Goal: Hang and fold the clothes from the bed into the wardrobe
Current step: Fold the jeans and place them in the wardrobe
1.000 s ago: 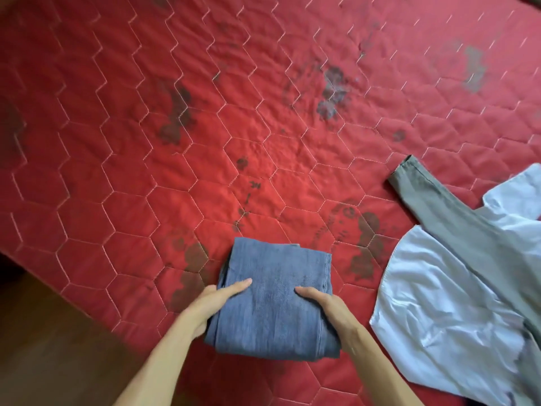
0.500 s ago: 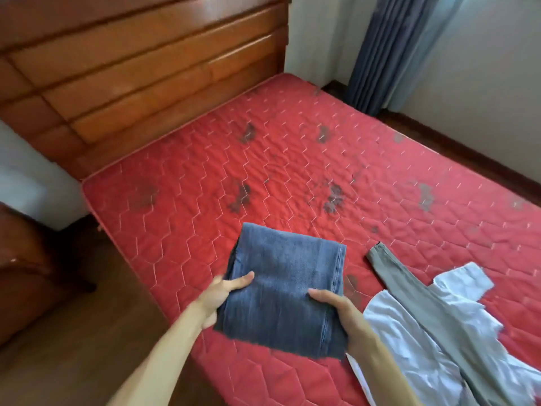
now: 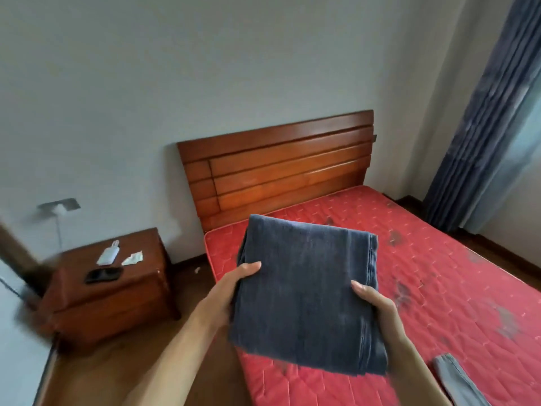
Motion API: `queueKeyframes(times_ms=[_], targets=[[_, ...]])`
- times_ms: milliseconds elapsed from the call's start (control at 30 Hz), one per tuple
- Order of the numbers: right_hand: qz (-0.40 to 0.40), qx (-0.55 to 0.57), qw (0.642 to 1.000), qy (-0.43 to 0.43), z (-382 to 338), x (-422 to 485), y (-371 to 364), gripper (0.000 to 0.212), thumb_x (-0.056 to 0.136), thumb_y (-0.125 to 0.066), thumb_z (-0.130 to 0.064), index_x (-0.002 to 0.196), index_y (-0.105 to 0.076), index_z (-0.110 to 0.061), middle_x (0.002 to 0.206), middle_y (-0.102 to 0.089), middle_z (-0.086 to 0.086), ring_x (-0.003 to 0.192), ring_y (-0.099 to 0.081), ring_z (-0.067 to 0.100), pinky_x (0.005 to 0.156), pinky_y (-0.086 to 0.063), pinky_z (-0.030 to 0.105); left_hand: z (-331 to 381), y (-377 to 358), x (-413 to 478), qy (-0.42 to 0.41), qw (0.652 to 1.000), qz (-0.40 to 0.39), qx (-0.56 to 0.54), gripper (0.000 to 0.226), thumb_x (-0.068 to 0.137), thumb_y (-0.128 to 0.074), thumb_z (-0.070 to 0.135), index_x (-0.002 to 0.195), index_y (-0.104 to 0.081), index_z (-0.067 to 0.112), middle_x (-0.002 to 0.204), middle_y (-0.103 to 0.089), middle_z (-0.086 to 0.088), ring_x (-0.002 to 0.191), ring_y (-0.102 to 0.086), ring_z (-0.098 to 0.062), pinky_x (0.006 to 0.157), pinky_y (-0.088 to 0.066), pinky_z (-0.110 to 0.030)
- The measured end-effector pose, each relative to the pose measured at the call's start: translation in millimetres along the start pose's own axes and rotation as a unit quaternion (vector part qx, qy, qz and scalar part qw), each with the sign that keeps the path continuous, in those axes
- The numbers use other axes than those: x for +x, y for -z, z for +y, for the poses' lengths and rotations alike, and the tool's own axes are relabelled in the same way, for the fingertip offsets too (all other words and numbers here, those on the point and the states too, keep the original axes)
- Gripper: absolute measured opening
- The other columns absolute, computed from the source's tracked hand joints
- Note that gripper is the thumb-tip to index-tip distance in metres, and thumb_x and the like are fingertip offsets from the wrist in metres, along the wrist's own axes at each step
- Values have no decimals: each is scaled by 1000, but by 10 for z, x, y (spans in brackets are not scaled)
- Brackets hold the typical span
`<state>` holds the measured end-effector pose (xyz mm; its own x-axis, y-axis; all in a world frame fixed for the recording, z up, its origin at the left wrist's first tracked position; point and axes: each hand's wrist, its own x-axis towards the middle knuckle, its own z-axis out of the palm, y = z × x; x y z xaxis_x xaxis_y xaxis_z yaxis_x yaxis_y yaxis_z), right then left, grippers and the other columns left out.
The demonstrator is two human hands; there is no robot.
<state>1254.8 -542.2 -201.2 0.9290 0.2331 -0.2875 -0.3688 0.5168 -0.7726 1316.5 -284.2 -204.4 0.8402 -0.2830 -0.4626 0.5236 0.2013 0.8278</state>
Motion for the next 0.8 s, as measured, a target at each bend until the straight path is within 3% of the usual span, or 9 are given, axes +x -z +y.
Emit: queueKeyframes(times_ms=[100,167,233,300,433,533,600,700,800], targets=[[-59,-9,998,-18,107,231,-462,81,23,-94,-24,96,-75,5,101,-69,33,77,-71,42,62,-60,46,317,369,-383,-54,998,45,9,22,84,-70,17,102,-68,5,85,-78,-9,70,-75,-19,58,-59,-28],[-103,-20,994,-36,207,470,-751,84,26,-94,-23,101,-73,8,105,-67,36,81,-71,44,64,-60,48,445,737,-593,-85,994,70,19,29,83,-74,23,107,-65,9,87,-79,-4,78,-75,-17,67,-58,-32],[-146,-48,987,-57,338,730,-1086,85,27,-95,-27,100,-72,9,105,-66,37,81,-71,44,65,-60,47,523,1157,-794,-92,992,90,21,61,65,-86,42,112,-67,8,101,-78,-8,92,-74,-22,79,-56,-36],[-182,-70,978,-74,492,1015,-1444,84,24,-97,-31,95,-74,10,98,-68,36,78,-71,42,63,-60,43,569,1622,-938,-94,990,101,12,86,42,-97,47,112,-70,6,111,-75,-13,99,-73,-27,85,-54,-40],[-232,-113,960,-106,934,1585,-2202,94,29,-97,-32,106,-69,13,110,-64,39,90,-69,46,75,-59,48,663,2522,-1145,-132,981,139,-21,87,25,-103,33,103,-75,7,107,-75,-15,94,-74,-29,78,-57,-40],[-247,-127,955,-103,1261,1983,-2805,92,32,-96,-25,112,-67,10,113,-62,40,94,-67,49,85,-55,54,783,3111,-1305,-168,968,177,-53,71,18,-103,27,86,-83,16,97,-78,-10,85,-76,-25,71,-59,-38],[-250,-135,953,-101,1428,2230,-3210,88,33,-94,-23,111,-68,7,113,-63,39,94,-67,49,86,-54,55,896,3454,-1405,-175,959,212,-68,68,33,-101,21,98,-81,15,98,-78,-10,87,-75,-25,71,-58,-38],[-276,-153,943,-103,1582,2565,-3738,74,44,-87,-24,111,-69,5,109,-67,34,92,-69,46,74,-60,47,1061,3936,-1425,-211,931,290,-71,68,68,-89,22,130,-61,16,112,-75,-8,98,-74,-25,73,-59,-35],[-312,-185,926,-100,1703,2935,-4235,66,50,-82,-26,108,-69,2,107,-70,30,89,-72,40,67,-61,39,1202,4351,-1361,-210,914,340,-74,55,76,-79,42,125,-63,21,112,-76,-2,99,-74,-20,78,-59,-32]])
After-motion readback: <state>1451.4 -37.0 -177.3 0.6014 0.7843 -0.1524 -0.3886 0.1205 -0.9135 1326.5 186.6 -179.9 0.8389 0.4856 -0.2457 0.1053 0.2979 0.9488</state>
